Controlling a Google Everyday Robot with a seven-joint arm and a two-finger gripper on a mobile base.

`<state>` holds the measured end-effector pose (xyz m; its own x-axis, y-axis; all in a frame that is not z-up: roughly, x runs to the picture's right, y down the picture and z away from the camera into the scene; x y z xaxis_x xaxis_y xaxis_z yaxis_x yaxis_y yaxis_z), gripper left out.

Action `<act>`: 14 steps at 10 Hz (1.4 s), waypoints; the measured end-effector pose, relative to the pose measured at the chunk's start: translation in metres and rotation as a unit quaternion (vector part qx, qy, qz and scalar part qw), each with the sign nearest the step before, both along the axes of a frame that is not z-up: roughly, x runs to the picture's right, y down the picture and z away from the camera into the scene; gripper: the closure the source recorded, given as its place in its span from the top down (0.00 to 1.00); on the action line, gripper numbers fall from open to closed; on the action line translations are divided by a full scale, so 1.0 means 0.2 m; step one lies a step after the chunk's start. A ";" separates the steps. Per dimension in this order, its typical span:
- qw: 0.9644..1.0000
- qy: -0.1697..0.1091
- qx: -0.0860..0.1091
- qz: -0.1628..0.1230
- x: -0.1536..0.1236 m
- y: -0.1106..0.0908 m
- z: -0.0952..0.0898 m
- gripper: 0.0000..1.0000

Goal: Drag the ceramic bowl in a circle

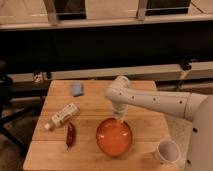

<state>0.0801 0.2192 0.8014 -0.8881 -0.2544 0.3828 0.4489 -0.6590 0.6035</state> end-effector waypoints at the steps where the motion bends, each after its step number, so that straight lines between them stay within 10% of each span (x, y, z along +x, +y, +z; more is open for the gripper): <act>1: 1.000 -0.006 0.000 -0.003 -0.04 0.00 0.00 0.00; 14: 0.999 -0.051 0.015 0.005 -0.15 -0.07 -0.05 0.00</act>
<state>0.0505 0.2051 0.7911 -0.9194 -0.2736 0.2824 0.3928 -0.6731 0.6266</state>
